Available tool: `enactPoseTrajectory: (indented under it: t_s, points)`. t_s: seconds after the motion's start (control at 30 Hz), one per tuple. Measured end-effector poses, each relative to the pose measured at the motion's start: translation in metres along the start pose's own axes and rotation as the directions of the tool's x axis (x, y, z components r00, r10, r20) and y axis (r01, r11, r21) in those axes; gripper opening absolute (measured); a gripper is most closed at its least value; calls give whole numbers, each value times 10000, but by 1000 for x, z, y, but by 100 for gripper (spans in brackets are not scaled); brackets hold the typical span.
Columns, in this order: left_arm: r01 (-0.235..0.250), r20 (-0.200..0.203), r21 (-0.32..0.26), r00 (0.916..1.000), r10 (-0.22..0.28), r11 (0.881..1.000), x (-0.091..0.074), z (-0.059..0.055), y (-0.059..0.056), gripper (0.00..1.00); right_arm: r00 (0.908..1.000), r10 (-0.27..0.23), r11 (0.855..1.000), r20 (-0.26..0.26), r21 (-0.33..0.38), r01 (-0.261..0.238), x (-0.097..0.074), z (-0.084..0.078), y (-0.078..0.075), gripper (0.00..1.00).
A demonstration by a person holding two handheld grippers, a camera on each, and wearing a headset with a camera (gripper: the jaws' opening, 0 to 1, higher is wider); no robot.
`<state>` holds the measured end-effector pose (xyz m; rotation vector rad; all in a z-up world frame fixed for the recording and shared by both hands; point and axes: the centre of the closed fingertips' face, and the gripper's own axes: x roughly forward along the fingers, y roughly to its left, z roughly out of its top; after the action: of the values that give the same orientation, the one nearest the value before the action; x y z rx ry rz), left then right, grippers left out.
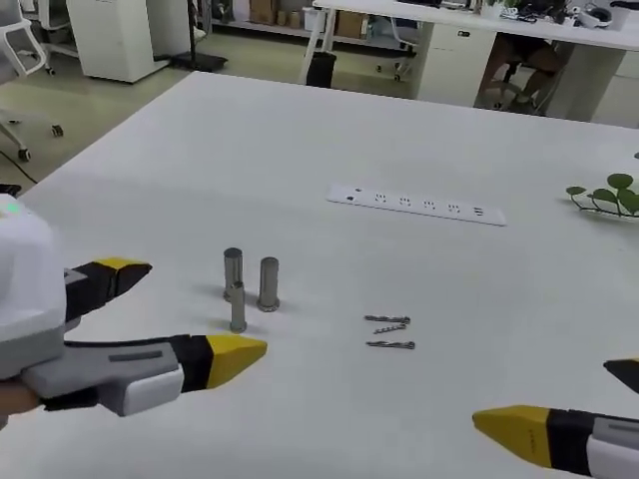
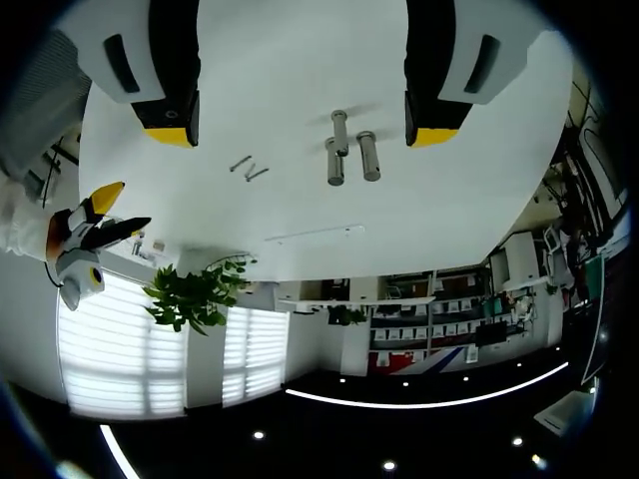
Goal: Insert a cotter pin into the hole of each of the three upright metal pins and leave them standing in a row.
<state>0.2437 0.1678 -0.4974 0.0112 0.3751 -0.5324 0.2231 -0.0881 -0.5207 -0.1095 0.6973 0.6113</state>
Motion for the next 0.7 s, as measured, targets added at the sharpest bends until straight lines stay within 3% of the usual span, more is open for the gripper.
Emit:
enactPoseTrajectory:
  t_s: [0.23,0.5,0.7]
  points:
    - [-40,-184,181,9998,44,9998,17,1,3,77,10000,-18,10000,-72,-76,18,0,-1,-1,95]
    - [-74,-76,-134,9999,73,9999,33,-1,5,71,10000,22,10000,-42,-77,-22,0,0,0,95]
    - [-132,20,-302,9999,132,9995,42,-5,14,62,9999,123,9998,-80,-143,-125,1,-1,3,95]
